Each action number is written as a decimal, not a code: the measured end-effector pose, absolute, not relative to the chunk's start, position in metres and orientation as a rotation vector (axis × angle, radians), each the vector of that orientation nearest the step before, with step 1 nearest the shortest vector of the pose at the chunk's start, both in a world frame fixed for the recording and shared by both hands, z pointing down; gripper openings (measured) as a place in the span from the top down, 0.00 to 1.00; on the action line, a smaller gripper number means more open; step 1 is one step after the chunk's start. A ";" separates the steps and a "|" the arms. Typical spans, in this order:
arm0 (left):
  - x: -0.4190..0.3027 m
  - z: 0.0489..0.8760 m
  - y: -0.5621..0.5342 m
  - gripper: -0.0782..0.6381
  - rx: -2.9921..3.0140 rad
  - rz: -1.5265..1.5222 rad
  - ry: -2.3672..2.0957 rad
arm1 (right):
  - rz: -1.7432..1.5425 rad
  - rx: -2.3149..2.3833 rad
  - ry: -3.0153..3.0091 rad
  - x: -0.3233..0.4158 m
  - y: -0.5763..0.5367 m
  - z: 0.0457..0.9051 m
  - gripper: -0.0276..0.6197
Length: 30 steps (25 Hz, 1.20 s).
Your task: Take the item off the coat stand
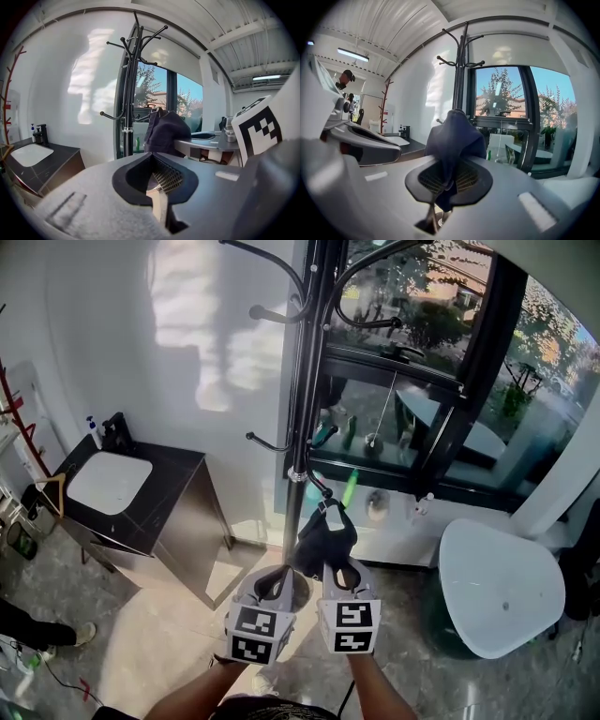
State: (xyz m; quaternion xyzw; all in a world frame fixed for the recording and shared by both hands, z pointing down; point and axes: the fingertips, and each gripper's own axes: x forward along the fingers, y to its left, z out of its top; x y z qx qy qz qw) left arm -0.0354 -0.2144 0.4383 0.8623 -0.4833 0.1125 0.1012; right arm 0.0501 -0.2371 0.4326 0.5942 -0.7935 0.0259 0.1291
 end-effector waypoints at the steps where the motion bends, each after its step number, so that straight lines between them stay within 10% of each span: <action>1: -0.034 0.438 -0.212 0.89 2.545 0.331 -1.428 | 0.075 1.727 -2.307 0.051 -0.233 0.432 0.93; 30: -0.019 0.423 -0.160 0.89 2.544 0.316 -1.478 | 0.130 1.771 -2.355 0.073 -0.156 0.417 0.93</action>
